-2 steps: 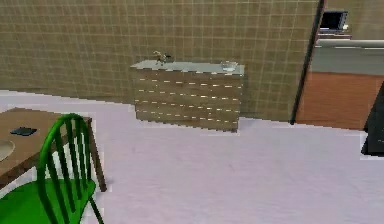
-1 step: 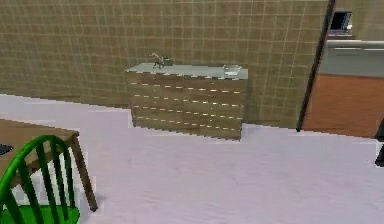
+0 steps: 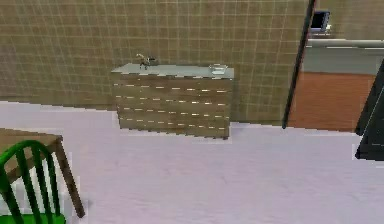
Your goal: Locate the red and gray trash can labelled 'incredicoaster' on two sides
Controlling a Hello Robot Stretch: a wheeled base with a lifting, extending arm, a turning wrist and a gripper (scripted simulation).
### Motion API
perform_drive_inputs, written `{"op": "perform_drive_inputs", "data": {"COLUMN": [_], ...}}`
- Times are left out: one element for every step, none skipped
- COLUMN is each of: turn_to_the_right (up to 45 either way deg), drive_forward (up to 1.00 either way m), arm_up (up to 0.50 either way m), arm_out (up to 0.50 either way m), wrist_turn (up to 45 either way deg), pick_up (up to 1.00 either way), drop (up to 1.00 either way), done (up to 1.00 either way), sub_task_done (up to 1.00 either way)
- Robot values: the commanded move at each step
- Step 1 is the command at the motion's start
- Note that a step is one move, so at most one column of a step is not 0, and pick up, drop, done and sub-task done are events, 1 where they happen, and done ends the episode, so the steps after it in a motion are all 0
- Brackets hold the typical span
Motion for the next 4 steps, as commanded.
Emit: {"op": "perform_drive_inputs", "data": {"turn_to_the_right": [0.0, -45.0, -3.0, 6.0], "drive_forward": [1.00, 0.00, 0.00, 0.00], "arm_up": [0.00, 0.00, 0.00, 0.00], "arm_out": [0.00, 0.00, 0.00, 0.00], "wrist_turn": [0.0, 0.0, 0.0, 0.0], "pick_up": [0.00, 0.00, 0.00, 0.00], "drop": [0.00, 0.00, 0.00, 0.00], "done": [0.00, 0.00, 0.00, 0.00], "sub_task_done": [0.00, 0.00, 0.00, 0.00]}}
